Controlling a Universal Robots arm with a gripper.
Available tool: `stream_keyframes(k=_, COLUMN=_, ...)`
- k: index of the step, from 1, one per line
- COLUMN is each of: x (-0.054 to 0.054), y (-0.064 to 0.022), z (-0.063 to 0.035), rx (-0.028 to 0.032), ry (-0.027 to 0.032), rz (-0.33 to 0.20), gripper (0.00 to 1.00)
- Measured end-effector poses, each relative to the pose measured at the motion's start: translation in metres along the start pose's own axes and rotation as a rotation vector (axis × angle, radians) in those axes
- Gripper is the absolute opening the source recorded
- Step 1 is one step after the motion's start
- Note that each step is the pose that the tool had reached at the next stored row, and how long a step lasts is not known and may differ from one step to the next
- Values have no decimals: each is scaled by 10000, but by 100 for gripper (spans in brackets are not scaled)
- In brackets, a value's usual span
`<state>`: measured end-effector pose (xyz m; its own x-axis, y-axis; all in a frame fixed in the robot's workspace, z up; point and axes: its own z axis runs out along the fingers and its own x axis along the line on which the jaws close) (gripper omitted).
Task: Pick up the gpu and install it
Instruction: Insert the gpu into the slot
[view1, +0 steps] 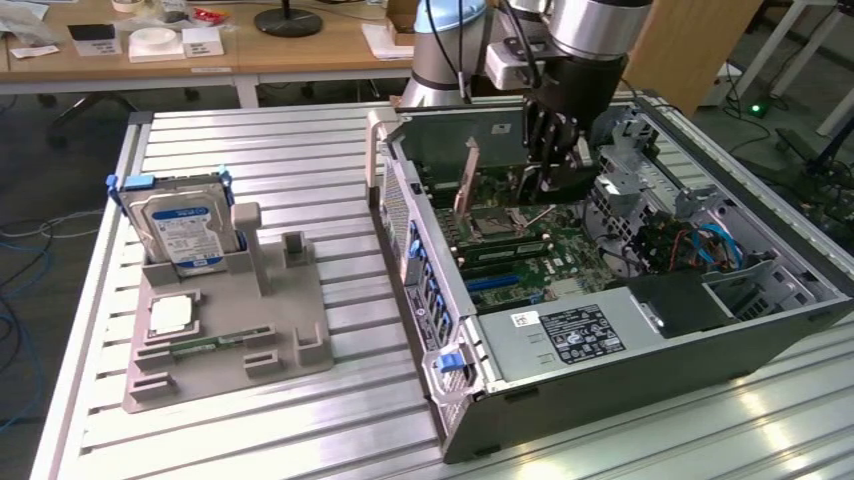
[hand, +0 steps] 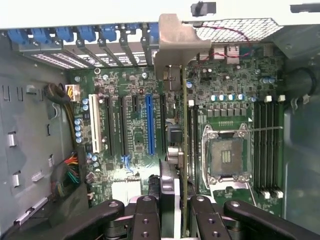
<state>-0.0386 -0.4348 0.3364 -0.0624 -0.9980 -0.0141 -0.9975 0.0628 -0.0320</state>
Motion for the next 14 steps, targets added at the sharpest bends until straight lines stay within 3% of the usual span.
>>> stream_keyframes(k=9, x=49, y=14, z=123, rx=-20, ry=-16, rz=-311, gripper=28)
stream_keyframes(k=14, x=74, y=66, z=195, rx=-33, ry=-16, rz=-312, gripper=28)
